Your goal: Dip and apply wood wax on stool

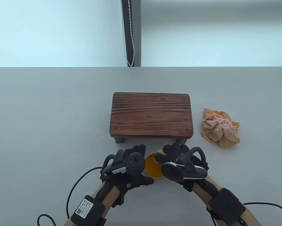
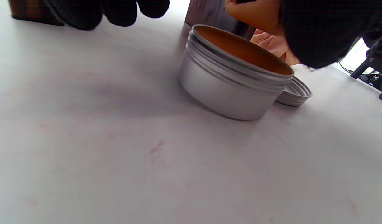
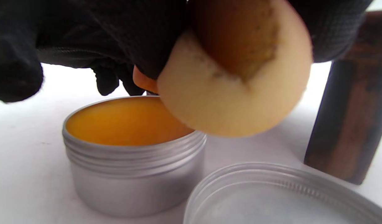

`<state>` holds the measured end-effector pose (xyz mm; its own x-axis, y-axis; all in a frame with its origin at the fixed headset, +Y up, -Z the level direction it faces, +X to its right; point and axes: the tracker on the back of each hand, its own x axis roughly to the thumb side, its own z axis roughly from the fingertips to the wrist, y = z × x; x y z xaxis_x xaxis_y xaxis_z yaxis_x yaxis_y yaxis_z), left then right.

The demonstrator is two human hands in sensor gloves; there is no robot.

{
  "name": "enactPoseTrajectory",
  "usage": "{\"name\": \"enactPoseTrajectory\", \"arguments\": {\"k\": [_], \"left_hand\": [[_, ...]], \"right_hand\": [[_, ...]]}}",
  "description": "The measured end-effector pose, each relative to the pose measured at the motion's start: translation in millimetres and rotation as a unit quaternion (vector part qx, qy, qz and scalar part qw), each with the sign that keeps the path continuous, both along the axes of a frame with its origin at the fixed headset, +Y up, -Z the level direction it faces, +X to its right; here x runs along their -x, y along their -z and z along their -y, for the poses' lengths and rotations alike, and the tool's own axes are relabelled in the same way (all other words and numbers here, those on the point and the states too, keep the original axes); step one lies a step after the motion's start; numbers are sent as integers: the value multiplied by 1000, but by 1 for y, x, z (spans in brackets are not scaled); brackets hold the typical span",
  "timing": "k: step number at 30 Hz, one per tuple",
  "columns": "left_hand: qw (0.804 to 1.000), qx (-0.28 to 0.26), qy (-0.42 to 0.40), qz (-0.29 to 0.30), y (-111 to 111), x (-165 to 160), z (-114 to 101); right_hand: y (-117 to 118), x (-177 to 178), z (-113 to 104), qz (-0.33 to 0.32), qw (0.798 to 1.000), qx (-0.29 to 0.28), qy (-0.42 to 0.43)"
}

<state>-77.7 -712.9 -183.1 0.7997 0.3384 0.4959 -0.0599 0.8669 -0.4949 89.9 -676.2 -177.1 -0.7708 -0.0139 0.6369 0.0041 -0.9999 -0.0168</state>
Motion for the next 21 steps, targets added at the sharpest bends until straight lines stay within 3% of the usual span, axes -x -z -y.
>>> {"name": "enactPoseTrajectory", "arguments": {"k": [6,13,16,21], "left_hand": [[999,17,-20,26,3,-17,20],[999,-36,-20,4,5,-27,26],[996,-86,-14,3,4,-28,26],[993,-117,-10,0,3,-28,24]], "right_hand": [[-2,2,17,-10,1000,1,9],[-3,7,26,-20,1000,-6,-11],[-4,9,27,-25,999,-13,-34],[-5,6,27,-22,997,16,-74]]}}
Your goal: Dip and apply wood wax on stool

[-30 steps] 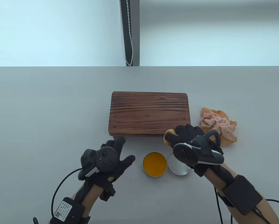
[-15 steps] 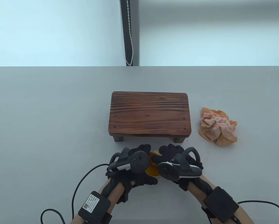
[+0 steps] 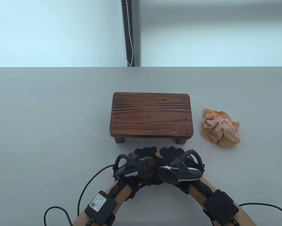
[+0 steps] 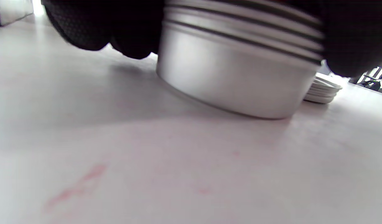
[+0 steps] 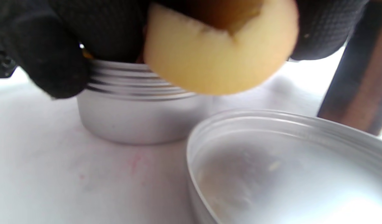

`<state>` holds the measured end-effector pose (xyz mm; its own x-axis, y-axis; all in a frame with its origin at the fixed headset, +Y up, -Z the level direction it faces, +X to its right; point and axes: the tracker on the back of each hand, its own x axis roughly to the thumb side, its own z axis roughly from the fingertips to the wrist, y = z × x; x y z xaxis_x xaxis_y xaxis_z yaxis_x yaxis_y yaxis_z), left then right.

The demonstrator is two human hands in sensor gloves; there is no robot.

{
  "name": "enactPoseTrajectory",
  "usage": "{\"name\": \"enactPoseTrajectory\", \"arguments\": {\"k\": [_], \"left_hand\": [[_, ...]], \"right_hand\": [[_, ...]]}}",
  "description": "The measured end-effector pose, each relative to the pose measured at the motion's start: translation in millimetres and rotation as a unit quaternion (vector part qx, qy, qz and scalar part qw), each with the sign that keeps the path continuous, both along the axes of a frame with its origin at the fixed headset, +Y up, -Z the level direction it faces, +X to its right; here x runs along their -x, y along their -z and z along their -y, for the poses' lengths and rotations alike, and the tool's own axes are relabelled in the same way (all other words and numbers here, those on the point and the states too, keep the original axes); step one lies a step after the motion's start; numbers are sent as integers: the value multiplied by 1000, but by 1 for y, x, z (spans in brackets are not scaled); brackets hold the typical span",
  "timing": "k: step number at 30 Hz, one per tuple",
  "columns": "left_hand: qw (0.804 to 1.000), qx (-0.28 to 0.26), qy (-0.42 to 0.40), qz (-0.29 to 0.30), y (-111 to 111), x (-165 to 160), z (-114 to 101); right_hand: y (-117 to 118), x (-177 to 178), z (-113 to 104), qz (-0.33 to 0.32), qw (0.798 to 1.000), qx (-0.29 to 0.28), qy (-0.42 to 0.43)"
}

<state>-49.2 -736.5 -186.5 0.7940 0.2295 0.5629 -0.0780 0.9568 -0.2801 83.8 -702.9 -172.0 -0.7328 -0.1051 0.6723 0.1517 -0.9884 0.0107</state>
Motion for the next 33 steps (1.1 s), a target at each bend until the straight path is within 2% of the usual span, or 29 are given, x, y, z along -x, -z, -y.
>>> {"name": "enactPoseTrajectory", "arguments": {"k": [4,10,13,20,28,33], "left_hand": [[1000,-16,-6,-3,-2,0,0],[1000,-24,0,-11,-3,-1,-1],[1000,-18,-4,-15,-3,0,-1],[1000,-3,17,-9,-4,-1,-2],[998,22,59,9,-8,-2,-1],[999,-4,46,3,-16,5,-20]], "right_hand": [[-4,5,0,5,999,-22,-37],[-5,8,0,-8,999,-27,-16],[-4,9,-7,-5,999,24,-26],[-5,-1,-16,-22,998,66,12],[0,-28,-42,6,995,63,79],[2,-49,-61,35,990,45,127]]}}
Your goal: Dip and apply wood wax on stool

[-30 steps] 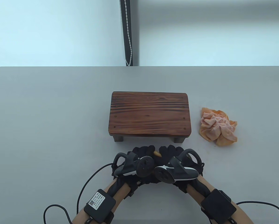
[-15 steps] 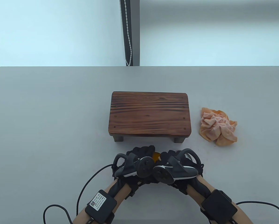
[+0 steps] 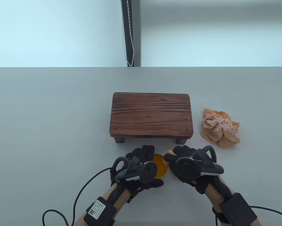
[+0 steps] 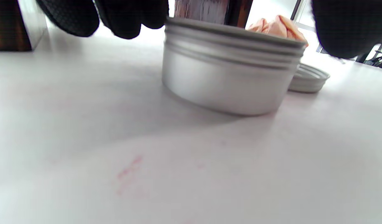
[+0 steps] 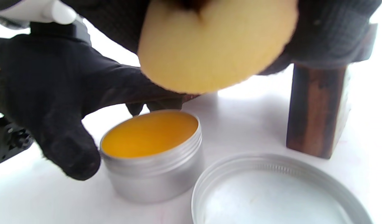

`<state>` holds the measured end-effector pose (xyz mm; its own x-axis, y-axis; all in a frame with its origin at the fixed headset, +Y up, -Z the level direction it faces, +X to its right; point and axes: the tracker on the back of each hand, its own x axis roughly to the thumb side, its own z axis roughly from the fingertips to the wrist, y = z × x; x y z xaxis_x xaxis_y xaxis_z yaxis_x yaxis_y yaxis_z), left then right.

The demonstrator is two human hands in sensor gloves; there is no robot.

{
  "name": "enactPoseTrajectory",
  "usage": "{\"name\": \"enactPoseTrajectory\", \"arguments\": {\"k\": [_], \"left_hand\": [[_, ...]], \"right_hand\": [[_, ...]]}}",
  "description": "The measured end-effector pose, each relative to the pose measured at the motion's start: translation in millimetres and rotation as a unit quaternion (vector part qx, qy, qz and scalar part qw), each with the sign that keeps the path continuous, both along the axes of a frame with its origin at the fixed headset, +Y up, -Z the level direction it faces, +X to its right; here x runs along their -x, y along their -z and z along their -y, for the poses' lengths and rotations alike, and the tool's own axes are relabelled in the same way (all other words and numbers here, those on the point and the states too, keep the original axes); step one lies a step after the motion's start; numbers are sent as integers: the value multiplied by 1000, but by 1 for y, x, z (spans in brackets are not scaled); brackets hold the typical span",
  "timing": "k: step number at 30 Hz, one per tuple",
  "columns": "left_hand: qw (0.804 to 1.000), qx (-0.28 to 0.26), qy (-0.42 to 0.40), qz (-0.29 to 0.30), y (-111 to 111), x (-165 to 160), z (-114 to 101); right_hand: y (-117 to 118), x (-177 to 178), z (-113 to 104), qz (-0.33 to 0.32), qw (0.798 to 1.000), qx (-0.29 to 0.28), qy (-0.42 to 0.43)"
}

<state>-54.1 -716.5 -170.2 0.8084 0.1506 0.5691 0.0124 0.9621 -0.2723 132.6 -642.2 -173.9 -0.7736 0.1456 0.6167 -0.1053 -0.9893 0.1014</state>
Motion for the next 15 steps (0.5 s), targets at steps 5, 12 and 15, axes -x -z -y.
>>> {"name": "enactPoseTrajectory", "arguments": {"k": [5,12,15], "left_hand": [[991,-48,-89,-90,2,42,-59],[915,-56,-235,-323,50,133,-80],[892,-4,-274,-360,74,155,-58]], "right_hand": [[5,-6,-41,27,997,-64,27],[52,32,-89,16,996,-92,2],[81,65,-93,-2,997,-80,-8]]}}
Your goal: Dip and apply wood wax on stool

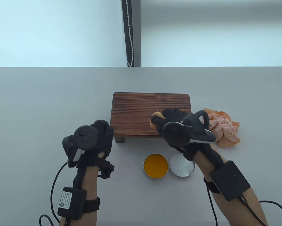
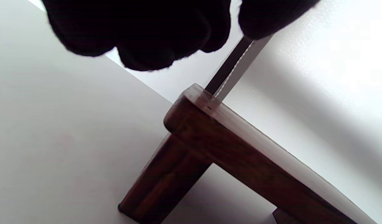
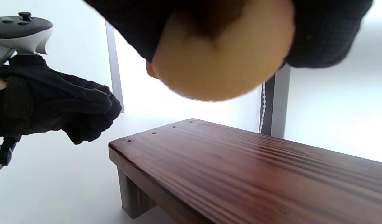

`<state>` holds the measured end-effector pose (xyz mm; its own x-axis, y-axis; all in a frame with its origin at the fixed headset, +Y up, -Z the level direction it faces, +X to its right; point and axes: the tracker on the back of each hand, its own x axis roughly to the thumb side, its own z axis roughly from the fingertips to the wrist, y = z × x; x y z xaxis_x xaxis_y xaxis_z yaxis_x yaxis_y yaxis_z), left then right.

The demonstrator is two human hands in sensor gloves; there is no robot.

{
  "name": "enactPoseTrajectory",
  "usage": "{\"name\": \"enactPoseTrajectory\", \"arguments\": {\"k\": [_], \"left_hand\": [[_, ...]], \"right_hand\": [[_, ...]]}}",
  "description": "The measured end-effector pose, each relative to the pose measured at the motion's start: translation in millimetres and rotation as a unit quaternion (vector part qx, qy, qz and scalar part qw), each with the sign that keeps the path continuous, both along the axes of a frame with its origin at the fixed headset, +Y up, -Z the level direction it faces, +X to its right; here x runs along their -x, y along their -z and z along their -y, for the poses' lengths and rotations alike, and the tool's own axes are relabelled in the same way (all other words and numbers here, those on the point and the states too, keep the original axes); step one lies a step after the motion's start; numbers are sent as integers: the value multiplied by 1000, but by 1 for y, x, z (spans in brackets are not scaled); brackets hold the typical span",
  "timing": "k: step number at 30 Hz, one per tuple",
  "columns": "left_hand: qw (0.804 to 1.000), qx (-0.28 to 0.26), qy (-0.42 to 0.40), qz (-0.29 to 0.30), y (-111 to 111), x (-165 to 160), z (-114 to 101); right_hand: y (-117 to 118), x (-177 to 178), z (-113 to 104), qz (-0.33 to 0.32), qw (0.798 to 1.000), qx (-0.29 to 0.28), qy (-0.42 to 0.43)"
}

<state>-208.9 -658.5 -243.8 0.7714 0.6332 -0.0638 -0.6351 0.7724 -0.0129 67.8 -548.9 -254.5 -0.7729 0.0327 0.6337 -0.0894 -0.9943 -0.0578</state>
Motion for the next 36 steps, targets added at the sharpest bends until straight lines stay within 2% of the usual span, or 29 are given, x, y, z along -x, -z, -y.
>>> {"name": "enactPoseTrajectory", "arguments": {"k": [3,5,7,11,14,23,25,30,32,36], "left_hand": [[999,32,-32,14,14,4,17],[998,46,-26,30,22,1,27],[997,56,-42,37,24,-2,33],[997,67,-30,36,27,-5,39],[994,80,-65,35,27,-4,42],[989,89,-108,38,26,-3,49],[989,91,-107,39,26,-4,49],[986,89,-136,38,26,-3,54],[987,86,-127,38,26,-3,53],[987,91,-130,40,27,-3,52]], "right_hand": [[23,32,4,-12,999,-3,-32],[43,59,11,-20,998,7,-52],[58,77,18,-12,998,18,-59],[81,108,33,-11,995,5,-96],[95,127,43,0,992,-13,-128],[110,159,63,-21,986,-2,-163],[112,162,68,-6,988,-11,-152],[127,160,72,28,989,-32,-138],[131,156,72,35,990,-21,-134],[126,152,69,30,984,-21,-175]]}}
